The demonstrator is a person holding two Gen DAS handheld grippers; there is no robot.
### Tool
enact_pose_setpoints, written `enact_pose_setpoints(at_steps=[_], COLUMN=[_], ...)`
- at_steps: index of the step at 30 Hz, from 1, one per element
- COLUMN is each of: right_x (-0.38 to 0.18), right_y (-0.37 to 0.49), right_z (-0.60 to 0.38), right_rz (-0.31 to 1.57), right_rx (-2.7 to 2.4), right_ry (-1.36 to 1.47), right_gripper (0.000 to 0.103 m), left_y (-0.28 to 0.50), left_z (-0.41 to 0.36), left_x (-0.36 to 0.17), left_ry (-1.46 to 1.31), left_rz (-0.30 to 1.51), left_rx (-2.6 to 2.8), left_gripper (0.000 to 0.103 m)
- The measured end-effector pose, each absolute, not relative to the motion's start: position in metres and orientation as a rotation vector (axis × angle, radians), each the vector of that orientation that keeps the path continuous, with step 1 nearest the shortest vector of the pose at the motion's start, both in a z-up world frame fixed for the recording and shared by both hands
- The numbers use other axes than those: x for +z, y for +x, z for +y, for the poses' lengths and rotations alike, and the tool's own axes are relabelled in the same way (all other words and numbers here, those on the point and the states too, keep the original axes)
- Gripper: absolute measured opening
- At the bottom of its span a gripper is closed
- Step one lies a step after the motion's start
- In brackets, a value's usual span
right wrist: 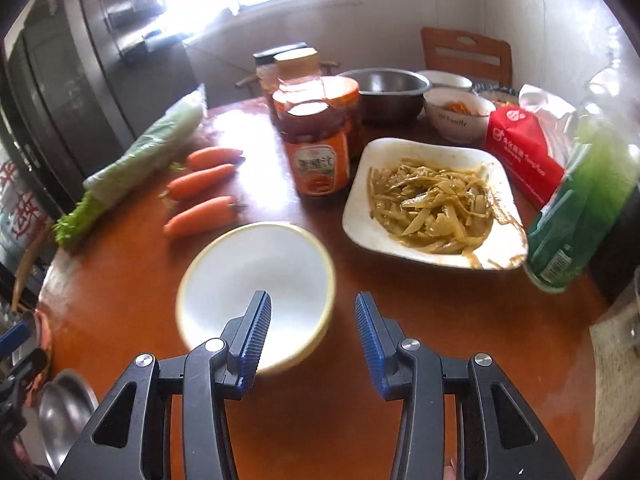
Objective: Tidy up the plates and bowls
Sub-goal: 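Reach the right gripper to the yellow handled bowl and grasp its rim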
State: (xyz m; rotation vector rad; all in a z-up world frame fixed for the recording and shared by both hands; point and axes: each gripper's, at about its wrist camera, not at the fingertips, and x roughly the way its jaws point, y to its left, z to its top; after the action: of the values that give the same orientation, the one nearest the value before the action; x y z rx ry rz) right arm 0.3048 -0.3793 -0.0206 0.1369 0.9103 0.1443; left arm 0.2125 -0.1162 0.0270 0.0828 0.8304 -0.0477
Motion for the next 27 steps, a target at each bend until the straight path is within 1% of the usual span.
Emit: enact_pose_setpoints(at_steps=[5, 6, 8, 16, 24, 27], right_x=[-0.033, -0.035, -0.038, -0.041, -0.045, -0.049], right_y=[0.323, 0.326, 0.331, 0.335, 0.324, 0.317], right_z=[-0.376, -0.374, -0.369, -0.345, -0.319, -0.306], right_rz=[0.937, 0.946, 0.956, 0.959, 0.950, 0.955], right_rx=[0.161, 0.164, 0.171, 0.228, 0.298, 0.330], right_ry=[0.127, 0.125, 0.109, 0.051, -0.060, -0.116], right_gripper=[0.045, 0.044, 0.039, 0.036, 0.034, 0.030], left_y=[0.235, 0.239, 0.249, 0.282, 0.287, 0.286], left_z=[-0.123, -0.125, -0.129, -0.156, -0.165, -0.163], left_x=[0.032, 0.032, 0.032, 0.019, 0.013, 0.011], left_ry=[0.101, 0.111, 0.119, 0.178, 0.183, 0.181], left_rz=[0.847, 0.849, 0.862, 0.924, 0.942, 0.950], left_rx=[-0.072, -0.072, -0.084, -0.131, -0.170, -0.167], left_gripper=[0.063, 0.063, 0.063, 0.063, 0.063, 0.063])
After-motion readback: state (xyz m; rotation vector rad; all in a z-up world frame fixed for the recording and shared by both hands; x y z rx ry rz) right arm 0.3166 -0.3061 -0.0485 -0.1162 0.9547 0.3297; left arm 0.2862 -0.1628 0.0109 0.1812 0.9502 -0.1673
